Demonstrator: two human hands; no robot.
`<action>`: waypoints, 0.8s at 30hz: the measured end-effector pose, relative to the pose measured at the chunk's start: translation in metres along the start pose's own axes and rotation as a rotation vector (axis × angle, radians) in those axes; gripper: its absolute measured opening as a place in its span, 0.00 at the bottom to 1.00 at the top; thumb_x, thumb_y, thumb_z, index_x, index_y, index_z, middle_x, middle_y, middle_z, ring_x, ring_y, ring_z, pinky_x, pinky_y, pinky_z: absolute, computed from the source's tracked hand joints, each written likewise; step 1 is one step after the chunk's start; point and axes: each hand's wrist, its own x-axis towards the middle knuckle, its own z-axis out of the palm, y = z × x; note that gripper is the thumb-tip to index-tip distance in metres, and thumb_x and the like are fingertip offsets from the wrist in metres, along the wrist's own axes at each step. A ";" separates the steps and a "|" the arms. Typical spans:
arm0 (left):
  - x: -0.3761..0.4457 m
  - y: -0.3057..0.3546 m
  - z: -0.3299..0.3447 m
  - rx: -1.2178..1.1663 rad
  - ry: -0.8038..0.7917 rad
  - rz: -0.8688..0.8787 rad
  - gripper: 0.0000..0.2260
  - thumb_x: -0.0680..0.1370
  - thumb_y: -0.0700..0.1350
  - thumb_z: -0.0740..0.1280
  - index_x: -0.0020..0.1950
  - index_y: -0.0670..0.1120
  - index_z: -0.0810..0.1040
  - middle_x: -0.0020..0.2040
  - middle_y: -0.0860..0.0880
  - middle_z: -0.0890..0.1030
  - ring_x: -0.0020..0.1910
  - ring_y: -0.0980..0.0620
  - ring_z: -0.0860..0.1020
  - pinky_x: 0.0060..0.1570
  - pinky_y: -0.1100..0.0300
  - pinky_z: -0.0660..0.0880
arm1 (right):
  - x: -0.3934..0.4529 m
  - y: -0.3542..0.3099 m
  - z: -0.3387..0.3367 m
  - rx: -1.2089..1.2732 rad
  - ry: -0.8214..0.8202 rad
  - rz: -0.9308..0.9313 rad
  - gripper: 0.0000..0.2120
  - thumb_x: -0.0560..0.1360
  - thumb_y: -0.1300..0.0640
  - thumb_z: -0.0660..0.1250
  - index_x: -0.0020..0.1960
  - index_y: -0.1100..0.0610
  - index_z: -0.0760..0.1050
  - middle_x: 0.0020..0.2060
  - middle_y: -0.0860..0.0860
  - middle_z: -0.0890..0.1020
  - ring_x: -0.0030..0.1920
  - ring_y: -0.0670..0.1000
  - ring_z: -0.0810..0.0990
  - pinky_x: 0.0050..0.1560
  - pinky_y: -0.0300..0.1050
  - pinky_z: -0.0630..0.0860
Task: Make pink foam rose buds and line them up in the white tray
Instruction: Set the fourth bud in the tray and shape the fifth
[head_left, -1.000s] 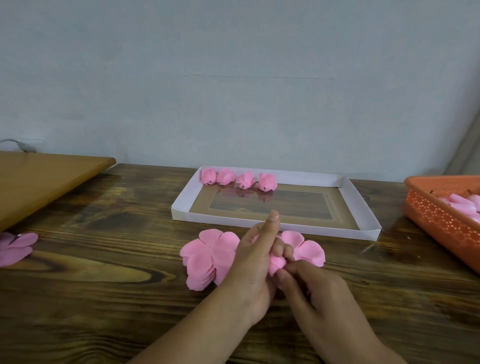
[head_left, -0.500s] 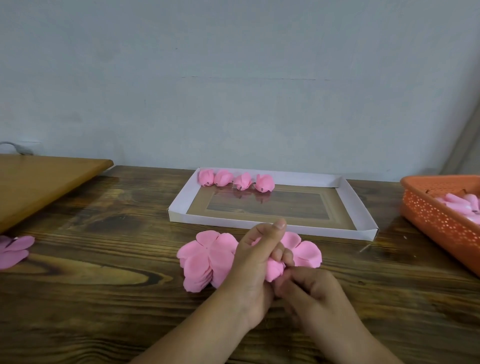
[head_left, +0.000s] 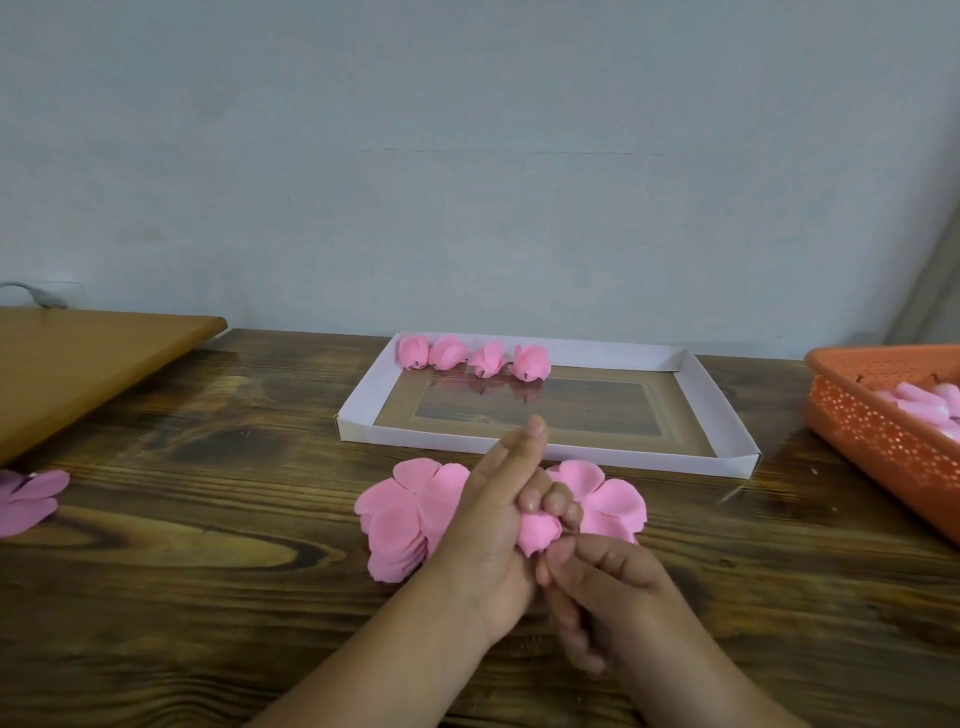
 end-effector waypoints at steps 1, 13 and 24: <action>0.001 -0.001 0.000 0.022 0.013 0.011 0.12 0.66 0.52 0.76 0.37 0.50 0.75 0.22 0.53 0.64 0.22 0.55 0.69 0.29 0.63 0.73 | -0.001 0.003 -0.003 -0.284 0.059 -0.136 0.15 0.79 0.61 0.67 0.34 0.53 0.78 0.23 0.47 0.72 0.23 0.44 0.67 0.24 0.35 0.64; 0.000 -0.002 0.000 -0.006 0.013 0.034 0.11 0.63 0.51 0.78 0.29 0.50 0.78 0.24 0.51 0.67 0.23 0.53 0.72 0.28 0.62 0.75 | -0.001 0.000 -0.008 -0.388 0.038 -0.229 0.14 0.72 0.52 0.63 0.31 0.56 0.74 0.21 0.47 0.70 0.23 0.44 0.65 0.25 0.35 0.63; 0.003 -0.001 -0.002 0.011 0.174 0.051 0.14 0.74 0.56 0.72 0.48 0.46 0.79 0.20 0.53 0.62 0.18 0.55 0.67 0.23 0.66 0.71 | 0.003 0.007 -0.005 -0.208 -0.032 -0.114 0.19 0.82 0.57 0.64 0.33 0.53 0.80 0.21 0.52 0.71 0.21 0.47 0.65 0.24 0.35 0.63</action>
